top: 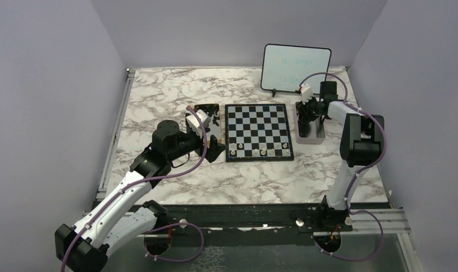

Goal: Set up the chess pieces on the board
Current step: Pick up the chess piece from the storage box.

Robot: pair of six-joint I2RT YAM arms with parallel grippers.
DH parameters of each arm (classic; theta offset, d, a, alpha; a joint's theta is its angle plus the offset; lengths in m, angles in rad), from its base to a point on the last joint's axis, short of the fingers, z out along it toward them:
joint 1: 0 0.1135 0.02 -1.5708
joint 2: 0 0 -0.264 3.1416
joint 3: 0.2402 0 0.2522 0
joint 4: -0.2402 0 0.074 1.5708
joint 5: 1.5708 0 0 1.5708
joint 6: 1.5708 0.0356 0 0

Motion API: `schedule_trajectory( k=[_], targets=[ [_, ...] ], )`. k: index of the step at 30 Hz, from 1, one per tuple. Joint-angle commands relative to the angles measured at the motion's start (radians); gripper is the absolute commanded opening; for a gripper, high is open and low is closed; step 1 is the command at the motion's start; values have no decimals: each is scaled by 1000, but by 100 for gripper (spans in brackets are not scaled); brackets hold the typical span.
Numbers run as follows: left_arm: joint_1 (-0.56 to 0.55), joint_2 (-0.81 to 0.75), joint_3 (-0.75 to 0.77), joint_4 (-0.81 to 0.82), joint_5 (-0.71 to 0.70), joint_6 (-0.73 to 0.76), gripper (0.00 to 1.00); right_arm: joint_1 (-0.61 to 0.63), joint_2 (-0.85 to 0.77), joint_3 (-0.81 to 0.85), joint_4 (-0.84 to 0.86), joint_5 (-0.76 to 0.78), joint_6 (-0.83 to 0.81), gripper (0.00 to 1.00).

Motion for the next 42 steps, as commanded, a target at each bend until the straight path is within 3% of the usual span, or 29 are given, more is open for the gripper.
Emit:
schedule_trajectory(
  k=[1,15,22,29,35,42],
  targets=[
    [1,-11,-9,23,29,13,99,-3,45,21,-6,-6,-22,43],
    [0,-1,-4,2,-39,8,99,-3,49,47,-57,44,-16,27],
    [0,11,-6,-9,-202,-48,99,-4,-15,19,-5,29,46,22],
    [0,4,-16,-19,-215,-47,96,-3,-46,66,-150,111,110,22],
    [0,78,5,-56,-205,-54,90,-2,-196,-8,-121,109,180,22],
    [0,161,54,-91,-171,-121,84,-2,-408,-102,-33,-37,291,22]
  ],
)
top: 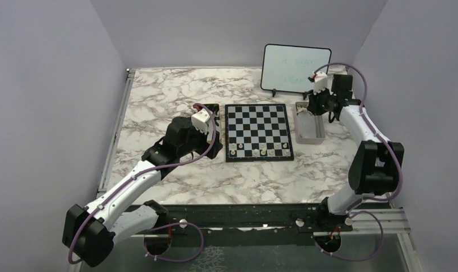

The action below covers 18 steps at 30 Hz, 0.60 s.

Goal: Set up the chess pieces on the board
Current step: Pick up the chess piece from the storage box.

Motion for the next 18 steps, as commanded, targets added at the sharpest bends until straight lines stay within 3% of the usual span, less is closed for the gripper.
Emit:
schedule_trajectory(
  k=[1,10,15,18],
  targets=[
    [0,32,67,-30,31,-74,82,-1,-139,-73,85,-139,106,22],
    [1,99,175,-31,143,-250,75,36,-363,-259,265,-261,187,22],
    [1,132,219,14,237,-315,73,136,-428,-334,340,-339,241,22],
    [0,156,236,39,270,-376,66,219,-467,-380,379,-352,249,22]
  ],
)
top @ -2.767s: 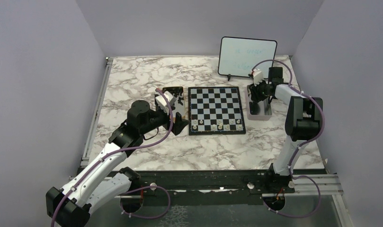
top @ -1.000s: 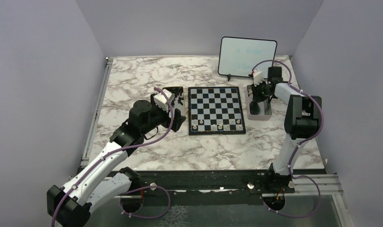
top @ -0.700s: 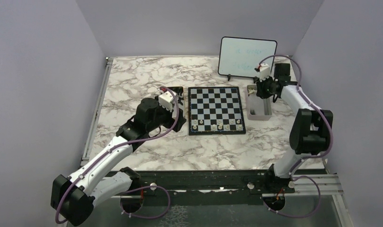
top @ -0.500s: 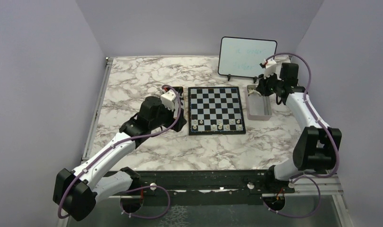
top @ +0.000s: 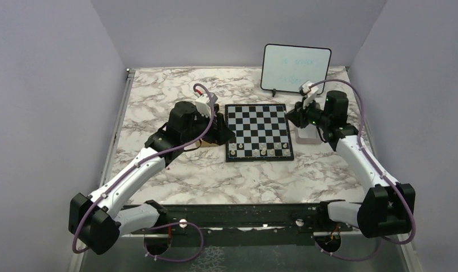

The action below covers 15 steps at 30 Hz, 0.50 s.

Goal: Set up the chess pieces on the board
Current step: Pick up the chess piece from the storage box, then place the chess piece on the chessboard.

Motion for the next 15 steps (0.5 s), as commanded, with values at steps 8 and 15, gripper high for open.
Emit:
schedule_trajectory(
  k=[8,15],
  targets=[
    [0,118,52,171,203,-353,50,238,-168,-166,295,-169,136,22],
    [-1,203,65,339,309,-516,41,292,-214,-197,323,-225,149,22]
  ],
)
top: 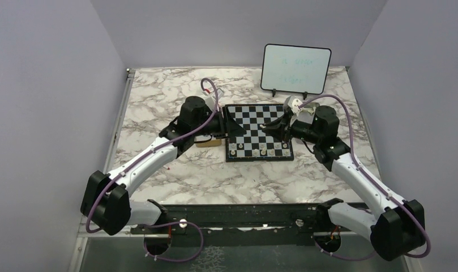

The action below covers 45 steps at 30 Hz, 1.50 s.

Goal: Set up the chess pieces on the board
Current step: Place the chess piece on the chessboard.

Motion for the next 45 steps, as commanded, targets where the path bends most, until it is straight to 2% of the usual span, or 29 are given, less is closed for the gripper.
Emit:
schedule_trajectory(
  k=[1,5,15,39,45],
  targets=[
    [-2,44,42,195,113,-164,39,28,-31,-18,84,-72,35,22],
    [-2,94,67,229,126,-189,34,58,-30,-18,74,-75,46,21],
    [-5,175,114,224,151,-201,35,78,-33,-19,50,-43,40,21],
    [-35,213,119,233,191,-217,37,85,15,-12,37,-24,55,21],
    [-40,219,119,233,197,-214,32,85,20,-7,33,-16,57,21]
  ],
)
